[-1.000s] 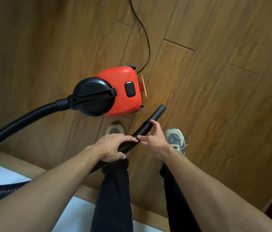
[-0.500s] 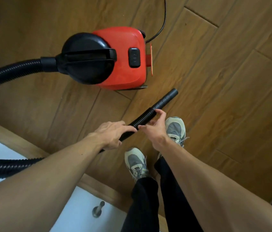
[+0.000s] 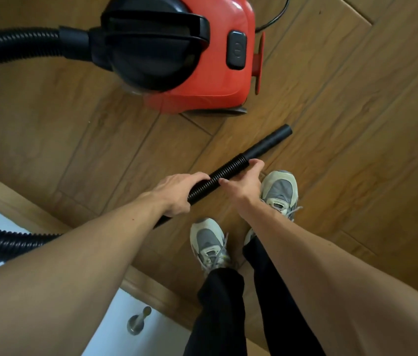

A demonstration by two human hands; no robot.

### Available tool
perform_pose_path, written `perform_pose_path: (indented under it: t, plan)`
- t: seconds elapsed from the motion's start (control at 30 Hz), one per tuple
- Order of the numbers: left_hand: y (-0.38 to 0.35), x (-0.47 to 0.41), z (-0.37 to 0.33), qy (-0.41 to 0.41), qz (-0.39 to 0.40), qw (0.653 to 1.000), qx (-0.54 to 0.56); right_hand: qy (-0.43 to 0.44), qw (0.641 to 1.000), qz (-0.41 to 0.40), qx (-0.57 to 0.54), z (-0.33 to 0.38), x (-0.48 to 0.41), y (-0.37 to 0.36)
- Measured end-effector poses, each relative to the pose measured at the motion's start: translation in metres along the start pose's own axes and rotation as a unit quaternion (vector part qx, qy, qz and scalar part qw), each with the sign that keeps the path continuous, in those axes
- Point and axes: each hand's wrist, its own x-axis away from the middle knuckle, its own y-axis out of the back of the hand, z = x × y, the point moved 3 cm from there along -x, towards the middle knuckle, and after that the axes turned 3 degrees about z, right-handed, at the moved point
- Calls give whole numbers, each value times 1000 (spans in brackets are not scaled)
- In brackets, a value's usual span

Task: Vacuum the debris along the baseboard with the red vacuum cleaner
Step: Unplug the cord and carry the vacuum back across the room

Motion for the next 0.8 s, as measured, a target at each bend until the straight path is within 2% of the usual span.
perform_pose_path:
  t: [0.13,0.27,0.37,0.5,0.63,0.8]
  plan:
    - [12,11,7,31,-5,1000,5,45,988,23,145,14,11,8]
    - [37,43,5,53,-1,998,23,50,959,82,267,37,37,32]
    - [74,80,-4,71,-29,997,22,74,927,101,354,78,68,57]
    - [149,152,-30,81,-93,992,11,127,881,90,447,162,127,90]
    - [233,244,-64,69,-166,983,-41,225,836,68,496,265,212,125]
    - [352,386,-120,71,-255,957,-117,299,780,3,550,397,334,177]
